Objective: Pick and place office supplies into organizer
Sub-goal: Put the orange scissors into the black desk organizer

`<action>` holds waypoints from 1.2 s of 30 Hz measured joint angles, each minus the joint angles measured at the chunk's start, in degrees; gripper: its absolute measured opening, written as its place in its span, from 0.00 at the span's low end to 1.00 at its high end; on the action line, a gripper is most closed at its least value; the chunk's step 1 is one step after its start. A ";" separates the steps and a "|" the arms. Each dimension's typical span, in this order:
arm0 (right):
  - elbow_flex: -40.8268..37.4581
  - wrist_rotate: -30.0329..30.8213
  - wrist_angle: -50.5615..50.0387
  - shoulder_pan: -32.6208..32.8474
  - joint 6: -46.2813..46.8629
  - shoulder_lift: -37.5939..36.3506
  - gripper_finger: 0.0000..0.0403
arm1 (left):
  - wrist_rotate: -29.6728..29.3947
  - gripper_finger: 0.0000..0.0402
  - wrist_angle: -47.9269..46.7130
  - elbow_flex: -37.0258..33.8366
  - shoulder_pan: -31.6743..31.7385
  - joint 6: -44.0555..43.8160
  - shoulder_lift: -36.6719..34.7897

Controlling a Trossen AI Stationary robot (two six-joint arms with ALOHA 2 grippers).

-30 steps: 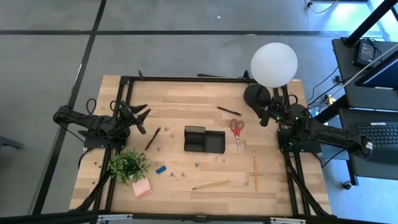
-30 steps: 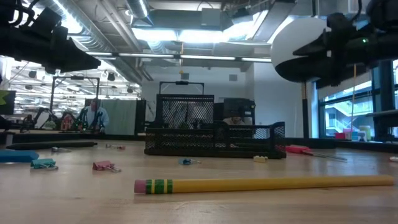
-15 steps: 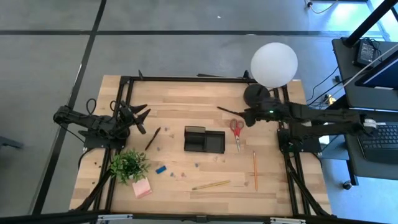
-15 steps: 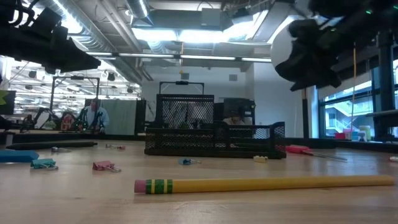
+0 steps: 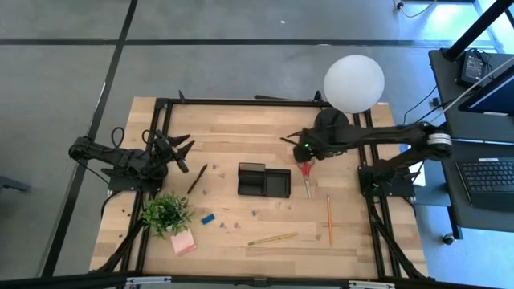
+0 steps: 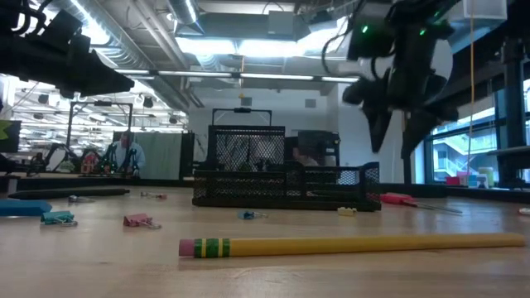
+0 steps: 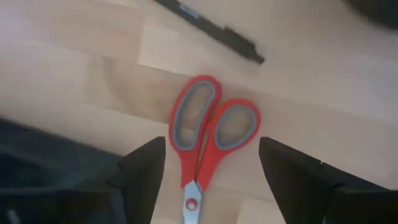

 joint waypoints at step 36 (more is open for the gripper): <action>0.00 -3.19 5.74 -2.51 3.39 11.66 0.51 | -0.01 0.32 0.00 0.00 0.01 0.00 0.00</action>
